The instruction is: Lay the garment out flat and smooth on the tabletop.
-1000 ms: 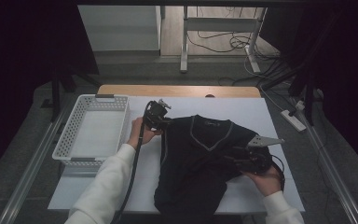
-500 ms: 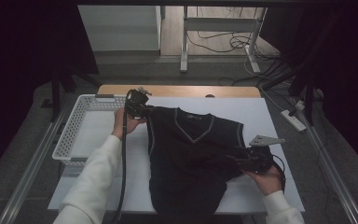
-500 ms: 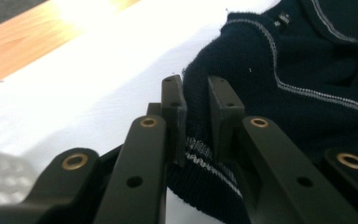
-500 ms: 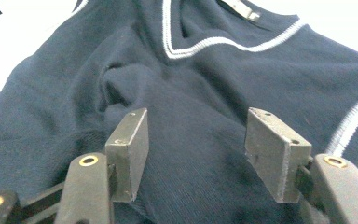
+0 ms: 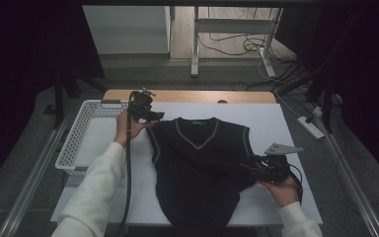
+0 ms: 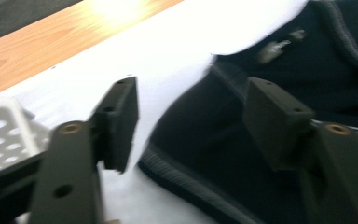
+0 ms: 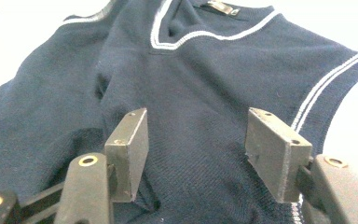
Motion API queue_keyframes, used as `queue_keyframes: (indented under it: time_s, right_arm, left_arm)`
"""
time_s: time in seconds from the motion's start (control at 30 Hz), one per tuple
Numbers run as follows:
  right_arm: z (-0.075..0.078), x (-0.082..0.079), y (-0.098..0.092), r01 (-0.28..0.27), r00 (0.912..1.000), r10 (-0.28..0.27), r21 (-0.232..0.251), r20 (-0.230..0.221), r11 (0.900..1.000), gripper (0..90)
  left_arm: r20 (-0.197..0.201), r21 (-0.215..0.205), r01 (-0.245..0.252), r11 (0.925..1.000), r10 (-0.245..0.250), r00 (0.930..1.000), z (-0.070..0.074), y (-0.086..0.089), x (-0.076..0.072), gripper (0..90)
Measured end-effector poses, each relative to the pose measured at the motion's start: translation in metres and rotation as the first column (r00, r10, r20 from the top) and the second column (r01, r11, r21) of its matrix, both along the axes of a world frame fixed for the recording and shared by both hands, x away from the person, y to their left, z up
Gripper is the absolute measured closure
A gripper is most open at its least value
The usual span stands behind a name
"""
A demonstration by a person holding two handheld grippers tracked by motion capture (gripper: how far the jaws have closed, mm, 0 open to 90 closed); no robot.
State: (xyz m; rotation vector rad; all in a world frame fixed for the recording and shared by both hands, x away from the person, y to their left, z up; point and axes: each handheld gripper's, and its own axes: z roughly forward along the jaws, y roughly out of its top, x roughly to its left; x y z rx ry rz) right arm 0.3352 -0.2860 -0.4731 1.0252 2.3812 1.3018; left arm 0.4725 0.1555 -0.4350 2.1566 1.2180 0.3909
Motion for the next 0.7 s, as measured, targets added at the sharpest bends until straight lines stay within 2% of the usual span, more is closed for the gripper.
queue_keyframes:
  time_s: [0.1, 0.3, 0.37, 0.43, 0.47, 0.5, 0.7]
  right_arm:
    - [0.003, -0.004, 0.002, -0.007, 0.9998, 0.007, -0.009, 0.020, 1.000, 39.2]
    - [0.012, -0.016, 0.010, -0.053, 0.9967, 0.054, -0.021, 0.060, 0.998, 38.6]
    - [0.014, -0.021, 0.013, -0.070, 0.9950, 0.071, -0.027, 0.070, 0.997, 38.3]
    - [0.015, -0.025, 0.015, -0.089, 0.9933, 0.092, -0.033, 0.071, 0.995, 37.7]
    - [0.015, -0.027, 0.017, -0.098, 0.9923, 0.101, -0.042, 0.071, 0.994, 37.7]
    - [0.015, -0.028, 0.018, -0.102, 0.9918, 0.106, -0.048, 0.071, 0.994, 37.6]
    - [0.011, -0.030, 0.023, -0.122, 0.9904, 0.127, -0.077, 0.056, 0.990, 37.4]
  left_arm:
    - [0.025, -0.036, 0.067, 0.9971, -0.066, 0.9975, 0.007, -0.008, -0.014, 30.3]
    - [0.065, -0.068, 0.152, 0.9860, -0.148, 0.9868, 0.008, -0.020, -0.044, 29.3]
    - [0.074, -0.070, 0.171, 0.9828, -0.166, 0.9834, 0.006, -0.022, -0.054, 29.2]
    - [0.069, -0.062, 0.174, 0.9827, -0.170, 0.9830, 0.004, -0.024, -0.062, 28.7]
    - [0.068, -0.071, 0.176, 0.9819, -0.171, 0.9829, 0.003, -0.024, -0.065, 27.9]
    - [0.068, -0.084, 0.184, 0.9793, -0.179, 0.9815, 0.002, -0.024, -0.071, 27.9]
    - [0.075, -0.094, 0.233, 0.9679, -0.227, 0.9710, -0.001, -0.030, -0.095, 27.1]
